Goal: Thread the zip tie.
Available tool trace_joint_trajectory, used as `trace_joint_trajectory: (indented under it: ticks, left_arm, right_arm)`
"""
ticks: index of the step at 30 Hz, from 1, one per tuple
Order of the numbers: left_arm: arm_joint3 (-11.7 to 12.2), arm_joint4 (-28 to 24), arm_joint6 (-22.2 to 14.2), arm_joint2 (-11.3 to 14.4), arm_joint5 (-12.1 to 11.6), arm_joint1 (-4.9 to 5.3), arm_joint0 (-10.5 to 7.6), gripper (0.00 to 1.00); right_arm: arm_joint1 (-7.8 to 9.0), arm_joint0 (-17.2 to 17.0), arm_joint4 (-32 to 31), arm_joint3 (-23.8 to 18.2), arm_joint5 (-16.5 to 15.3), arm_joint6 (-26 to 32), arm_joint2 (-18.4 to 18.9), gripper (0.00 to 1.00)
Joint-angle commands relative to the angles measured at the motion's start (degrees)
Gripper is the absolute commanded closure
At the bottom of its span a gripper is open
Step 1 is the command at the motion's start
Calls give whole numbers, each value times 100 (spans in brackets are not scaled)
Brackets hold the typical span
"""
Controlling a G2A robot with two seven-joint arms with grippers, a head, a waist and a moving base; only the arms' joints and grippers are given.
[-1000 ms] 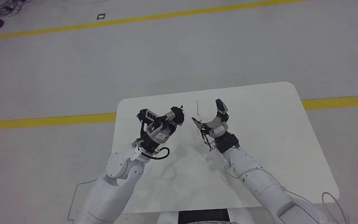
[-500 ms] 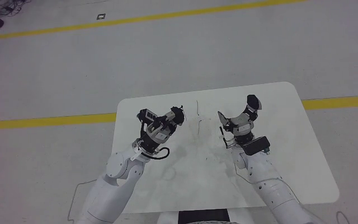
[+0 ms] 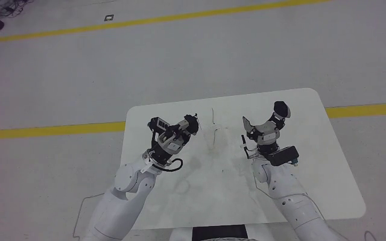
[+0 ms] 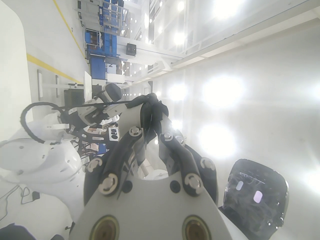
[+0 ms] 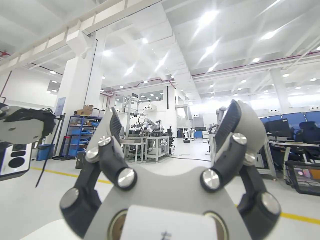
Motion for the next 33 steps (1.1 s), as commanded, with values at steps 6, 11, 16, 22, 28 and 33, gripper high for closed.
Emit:
trace_joint_trajectory:
  ticks: [6,11,16,22,28,33]
  left_arm:
    - [-65,-208,20,35,10,-21,-5,100]
    - [-126,-1206,-429,-37,52,-51,66,100]
    - [-102,-2030,-937,-106,160,-78,115,100]
    - [-125,-2402,-1262,-174,291,-99,149,100]
    - [-148,-2394,-1419,-207,323,-101,162,100]
    - [-148,-2394,-1419,-207,323,-101,162,100]
  right_arm:
    - [0,0,0,0,0,0,0,0]
    - [0,0,0,0,0,0,0,0]
    - [0,0,0,0,0,0,0,0]
    - [0,0,0,0,0,0,0,0]
    - [0,0,0,0,0,0,0,0]
    - [0,0,0,0,0,0,0,0]
